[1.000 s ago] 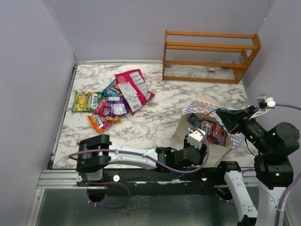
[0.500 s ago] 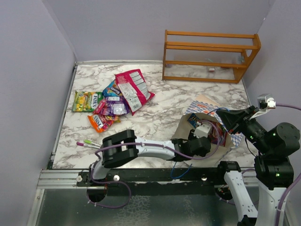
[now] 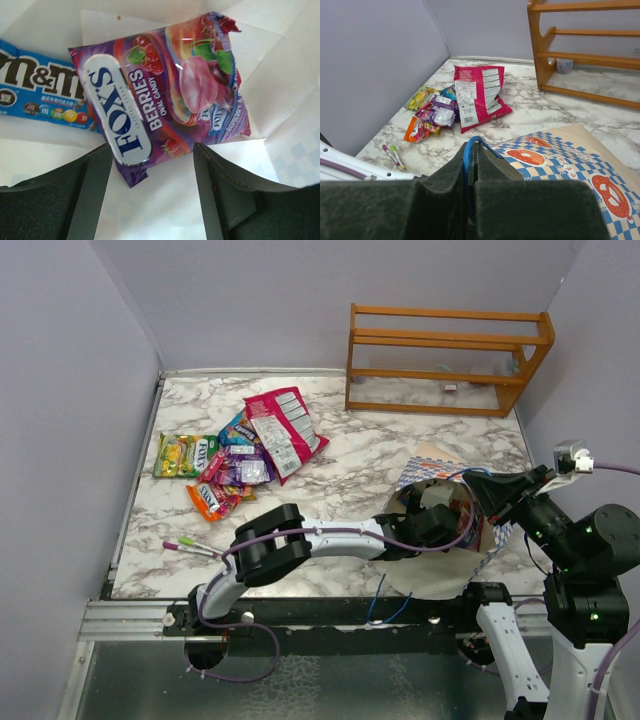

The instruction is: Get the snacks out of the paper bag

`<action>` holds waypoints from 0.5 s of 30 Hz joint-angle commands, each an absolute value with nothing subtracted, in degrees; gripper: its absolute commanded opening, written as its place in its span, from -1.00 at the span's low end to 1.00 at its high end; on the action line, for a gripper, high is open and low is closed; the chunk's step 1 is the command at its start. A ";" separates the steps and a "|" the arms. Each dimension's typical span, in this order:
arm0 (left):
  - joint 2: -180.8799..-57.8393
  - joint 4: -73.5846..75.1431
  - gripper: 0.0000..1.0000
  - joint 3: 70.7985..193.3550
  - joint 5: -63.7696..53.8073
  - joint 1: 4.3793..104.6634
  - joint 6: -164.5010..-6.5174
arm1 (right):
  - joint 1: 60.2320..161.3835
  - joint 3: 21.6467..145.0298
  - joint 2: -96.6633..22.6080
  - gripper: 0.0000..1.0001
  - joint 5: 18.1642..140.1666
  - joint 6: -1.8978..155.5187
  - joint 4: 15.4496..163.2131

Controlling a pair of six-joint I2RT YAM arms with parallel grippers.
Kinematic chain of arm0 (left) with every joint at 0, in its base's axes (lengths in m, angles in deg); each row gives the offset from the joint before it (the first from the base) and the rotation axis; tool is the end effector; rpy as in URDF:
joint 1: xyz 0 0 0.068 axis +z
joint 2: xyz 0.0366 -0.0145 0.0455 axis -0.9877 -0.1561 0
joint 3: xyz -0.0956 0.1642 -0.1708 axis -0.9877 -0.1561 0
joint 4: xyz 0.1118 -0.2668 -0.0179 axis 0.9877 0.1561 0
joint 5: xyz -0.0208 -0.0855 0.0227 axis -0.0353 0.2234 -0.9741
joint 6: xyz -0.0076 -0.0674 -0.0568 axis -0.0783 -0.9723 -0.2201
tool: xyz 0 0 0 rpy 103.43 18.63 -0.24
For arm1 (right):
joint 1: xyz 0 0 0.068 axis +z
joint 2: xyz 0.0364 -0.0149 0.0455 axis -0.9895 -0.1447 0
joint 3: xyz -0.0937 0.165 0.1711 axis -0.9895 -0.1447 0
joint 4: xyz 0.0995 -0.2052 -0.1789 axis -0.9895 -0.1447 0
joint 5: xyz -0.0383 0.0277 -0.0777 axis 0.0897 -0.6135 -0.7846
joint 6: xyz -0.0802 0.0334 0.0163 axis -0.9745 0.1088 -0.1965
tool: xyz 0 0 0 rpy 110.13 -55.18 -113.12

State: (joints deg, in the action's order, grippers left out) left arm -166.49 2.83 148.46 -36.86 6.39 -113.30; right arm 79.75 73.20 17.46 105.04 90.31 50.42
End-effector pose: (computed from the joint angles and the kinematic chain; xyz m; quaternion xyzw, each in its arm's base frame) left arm 0.1722 -0.5076 0.1354 0.1700 0.8525 -0.2875 0.4020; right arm 0.1173 0.0394 0.4417 -0.0677 0.7069 0.3099 0.6321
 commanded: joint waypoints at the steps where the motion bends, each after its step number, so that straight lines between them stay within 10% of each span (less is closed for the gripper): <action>1: -169.81 5.10 0.37 152.79 -38.05 6.52 -112.07 | 79.92 75.06 17.16 -0.97 105.92 90.50 50.75; 15: -176.21 7.14 0.39 155.02 -33.84 10.56 -114.08 | 79.92 74.99 17.36 -0.97 105.91 91.08 50.79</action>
State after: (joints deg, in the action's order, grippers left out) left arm -173.60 5.08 153.38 -36.22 8.84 -113.70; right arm 79.75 73.81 17.44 105.04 90.38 50.35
